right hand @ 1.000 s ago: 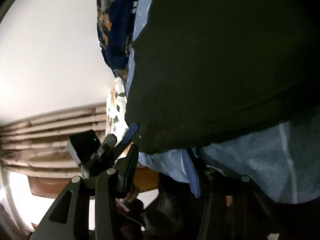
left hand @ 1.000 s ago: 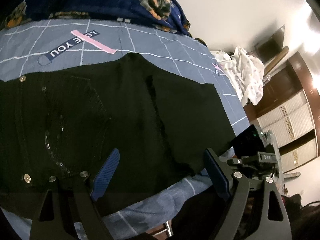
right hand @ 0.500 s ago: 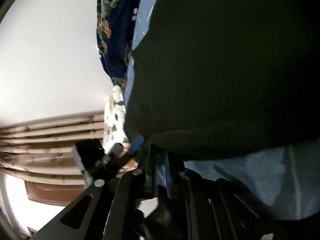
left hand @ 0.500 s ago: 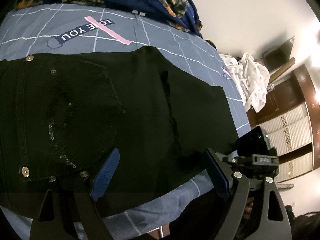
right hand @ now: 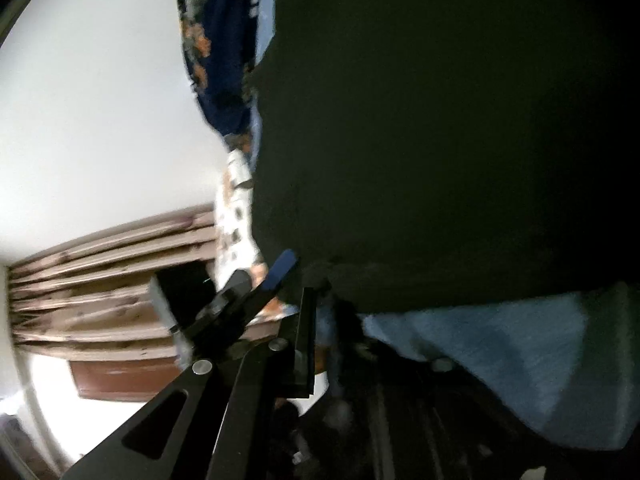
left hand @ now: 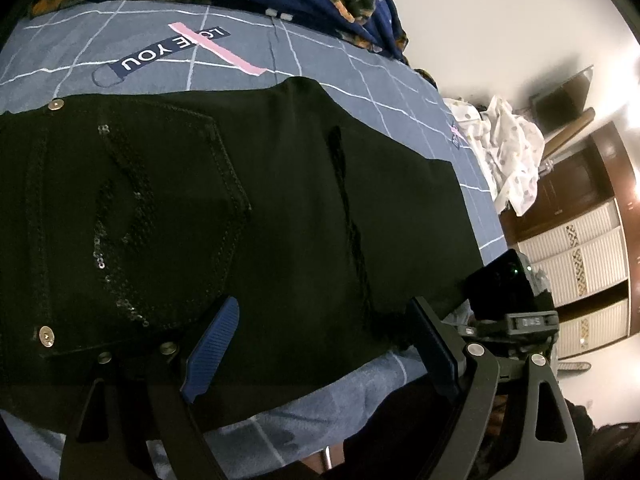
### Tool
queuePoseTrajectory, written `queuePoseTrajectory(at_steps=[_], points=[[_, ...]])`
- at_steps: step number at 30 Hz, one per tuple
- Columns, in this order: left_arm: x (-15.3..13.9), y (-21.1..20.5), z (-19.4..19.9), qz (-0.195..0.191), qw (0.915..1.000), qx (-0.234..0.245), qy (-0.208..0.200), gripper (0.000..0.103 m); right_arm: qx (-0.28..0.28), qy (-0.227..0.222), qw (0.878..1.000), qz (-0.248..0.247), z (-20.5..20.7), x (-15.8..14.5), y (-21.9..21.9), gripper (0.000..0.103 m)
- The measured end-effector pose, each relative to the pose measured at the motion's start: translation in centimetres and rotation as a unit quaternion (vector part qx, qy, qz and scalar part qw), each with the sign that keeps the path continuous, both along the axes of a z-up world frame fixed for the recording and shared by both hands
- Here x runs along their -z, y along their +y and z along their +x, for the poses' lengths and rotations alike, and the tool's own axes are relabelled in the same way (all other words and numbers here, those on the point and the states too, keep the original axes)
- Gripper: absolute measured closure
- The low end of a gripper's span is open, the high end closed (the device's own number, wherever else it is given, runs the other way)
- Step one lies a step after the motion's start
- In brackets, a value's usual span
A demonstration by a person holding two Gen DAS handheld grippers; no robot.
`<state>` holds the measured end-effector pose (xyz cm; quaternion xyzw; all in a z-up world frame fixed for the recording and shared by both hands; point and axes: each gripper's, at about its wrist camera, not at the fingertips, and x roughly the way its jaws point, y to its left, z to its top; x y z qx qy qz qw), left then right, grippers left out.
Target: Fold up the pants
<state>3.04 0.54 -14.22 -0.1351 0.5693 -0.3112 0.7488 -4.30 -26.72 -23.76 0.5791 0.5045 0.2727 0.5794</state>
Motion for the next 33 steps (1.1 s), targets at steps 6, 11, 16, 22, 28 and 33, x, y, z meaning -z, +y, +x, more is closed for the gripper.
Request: queuePoseTrajectory(at_steps=[6, 11, 16, 22, 28, 33], points=[[0.0, 0.5, 0.0, -0.005, 0.9999, -0.009, 0.002, 0.018, -0.006, -0.033, 0.999, 0.003, -0.7, -2.5, -1.0, 0.063], [-1.6, -0.7, -0.3, -0.039, 0.9985, 0.028, -0.026, 0.018, 0.024, -0.061, 0.998, -0.026, -1.3, -4.5, -4.3, 0.050], [-4.8, -4.3, 1.0, -0.034, 0.9904, 0.085, -0.104, 0.018, 0.041, -0.055, 0.998, -0.012, -1.6, -3.5, -4.9, 0.043], [-4.3, -8.7, 6.6, -0.017, 0.9874, 0.126, -0.095, 0.019, 0.033, -0.043, 0.999, 0.001, -1.7, -2.0, -4.5, 0.037], [-0.5, -11.0, 11.1, 0.019, 0.9911, 0.121, -0.052, 0.019, 0.038, -0.064, 0.997, 0.002, -1.4, -2.5, -5.7, 0.031], [1.5, -12.6, 11.6, 0.039, 0.9870, 0.145, -0.057, 0.019, 0.045, -0.057, 0.997, 0.014, -1.5, -1.6, -6.1, 0.029]])
